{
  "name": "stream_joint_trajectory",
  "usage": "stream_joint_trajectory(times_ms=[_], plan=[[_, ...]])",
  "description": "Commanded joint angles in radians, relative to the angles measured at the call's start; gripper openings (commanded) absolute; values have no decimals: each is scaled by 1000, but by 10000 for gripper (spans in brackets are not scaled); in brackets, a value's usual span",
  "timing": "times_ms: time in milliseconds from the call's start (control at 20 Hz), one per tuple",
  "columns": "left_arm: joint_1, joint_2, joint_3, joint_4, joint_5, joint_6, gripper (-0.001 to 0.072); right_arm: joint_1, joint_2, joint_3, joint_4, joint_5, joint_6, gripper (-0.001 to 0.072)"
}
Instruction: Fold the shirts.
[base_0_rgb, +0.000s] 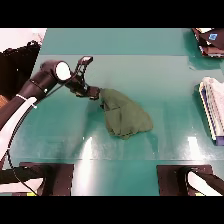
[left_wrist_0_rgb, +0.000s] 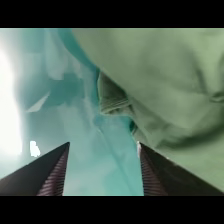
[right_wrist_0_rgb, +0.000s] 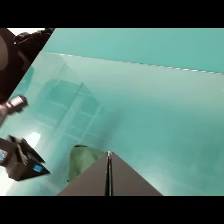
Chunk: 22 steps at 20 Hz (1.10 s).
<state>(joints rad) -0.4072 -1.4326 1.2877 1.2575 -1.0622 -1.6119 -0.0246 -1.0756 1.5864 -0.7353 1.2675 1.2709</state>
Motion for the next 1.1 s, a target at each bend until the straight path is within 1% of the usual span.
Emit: stream_joint_trajectory(times_ms=[0,100,300,350,400,500,550,600,650,750,850,900,950,1000,1050], plan=[[32,-24,-140,-155,153,101,519,0,0,1,1,1,1,21],[32,-76,-148,-209,172,149,519,0,0,1,1,10,1,21],[29,-150,-147,-377,233,251,518,0,0,1,0,56,1,21],[26,-154,-146,-387,243,262,518,0,0,1,0,61,1,21],[26,-158,-146,-386,245,262,476,0,0,1,0,62,1,21],[26,-158,-145,-375,255,258,227,0,0,1,0,65,1,21],[30,-158,-145,-376,258,258,89,0,0,0,-2,76,1,21],[34,-156,-139,-367,255,257,33,0,1,-11,-1,87,8,21],[41,-153,-126,-362,236,257,32,0,1,-34,-8,108,25,21],[66,-133,-82,-329,187,258,31,0,2,-121,-101,169,82,21],[93,-82,-53,-272,176,258,31,4,3,-263,-224,210,130,21],[104,-57,-42,-251,175,259,32,4,3,-354,-268,198,139,26],[111,-34,-39,-240,176,259,33,4,3,-445,-279,172,139,144],[113,-17,-39,-226,178,259,32,4,2,-549,-273,132,139,379],[113,-9,-38,-221,177,259,33,4,-6,-640,-242,90,138,455]])
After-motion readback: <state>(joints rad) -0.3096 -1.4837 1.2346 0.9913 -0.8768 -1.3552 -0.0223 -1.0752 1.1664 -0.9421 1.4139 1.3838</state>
